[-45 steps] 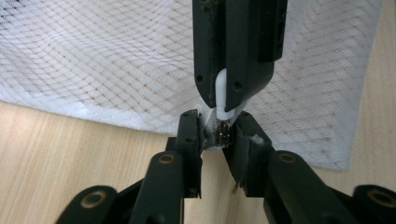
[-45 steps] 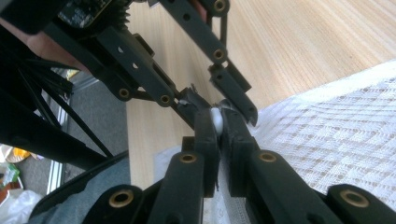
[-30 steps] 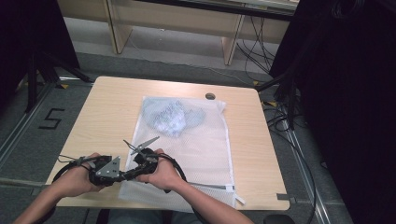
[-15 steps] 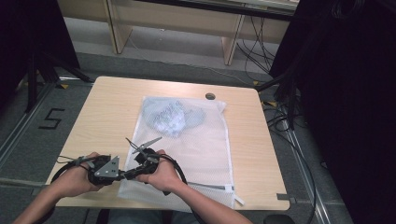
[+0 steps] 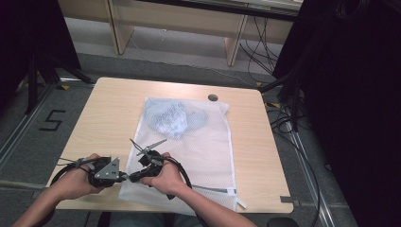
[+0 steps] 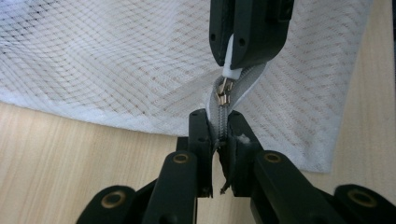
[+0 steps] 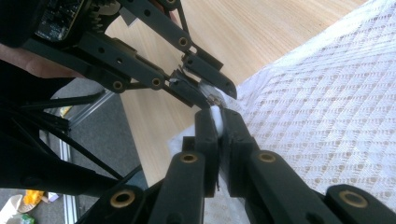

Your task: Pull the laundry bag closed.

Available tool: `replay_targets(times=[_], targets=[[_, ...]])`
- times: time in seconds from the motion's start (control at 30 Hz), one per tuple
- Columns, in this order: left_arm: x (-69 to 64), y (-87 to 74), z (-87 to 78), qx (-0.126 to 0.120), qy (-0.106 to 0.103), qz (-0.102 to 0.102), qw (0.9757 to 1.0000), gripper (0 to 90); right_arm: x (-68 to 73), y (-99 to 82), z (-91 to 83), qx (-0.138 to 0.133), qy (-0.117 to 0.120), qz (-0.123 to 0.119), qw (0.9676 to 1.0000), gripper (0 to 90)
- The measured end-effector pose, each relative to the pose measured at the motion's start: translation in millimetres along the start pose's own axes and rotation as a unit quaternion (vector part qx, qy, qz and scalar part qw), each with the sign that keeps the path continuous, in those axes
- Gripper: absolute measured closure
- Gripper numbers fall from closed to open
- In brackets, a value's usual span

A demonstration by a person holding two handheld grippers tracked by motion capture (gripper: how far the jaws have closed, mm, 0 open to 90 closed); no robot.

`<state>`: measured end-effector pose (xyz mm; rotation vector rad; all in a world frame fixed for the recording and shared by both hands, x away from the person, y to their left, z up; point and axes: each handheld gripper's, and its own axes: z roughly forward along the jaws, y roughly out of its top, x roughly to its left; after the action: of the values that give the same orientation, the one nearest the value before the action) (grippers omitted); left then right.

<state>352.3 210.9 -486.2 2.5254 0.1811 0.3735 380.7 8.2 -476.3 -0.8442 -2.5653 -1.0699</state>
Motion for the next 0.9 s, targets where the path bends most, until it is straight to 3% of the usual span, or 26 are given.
replay_targets(times=[0.47,0.53,0.73,0.77,0.83,0.9], targets=[[-0.3,-0.8,0.3,-0.008,-0.010,-0.023,0.9997,82.6,0.3,-5.5,-6.9,0.008,-0.011,-0.006,0.9999,87.2],[1.3,-1.1,-0.9,0.003,-0.015,-0.012,0.9998,82.6,0.4,-6.5,-8.1,0.014,-0.016,-0.004,0.9998,87.2],[1.7,-2.2,-1.0,0.002,-0.017,-0.019,0.9997,82.7,-3.0,-10.1,-12.8,0.014,-0.017,-0.004,0.9997,87.2],[3.2,-1.9,-2.2,0.014,-0.026,-0.012,0.9995,82.7,-3.4,-11.0,-13.1,0.015,-0.018,-0.003,0.9997,87.2],[4.1,-2.4,-1.9,0.013,-0.036,-0.014,0.9992,82.7,-4.5,-12.9,-14.8,0.016,-0.018,-0.001,0.9997,87.2],[2.2,-3.2,-1.7,0.007,-0.020,-0.019,0.9996,82.7,-5.9,-15.2,-16.4,0.016,-0.018,-0.001,0.9997,87.2]])
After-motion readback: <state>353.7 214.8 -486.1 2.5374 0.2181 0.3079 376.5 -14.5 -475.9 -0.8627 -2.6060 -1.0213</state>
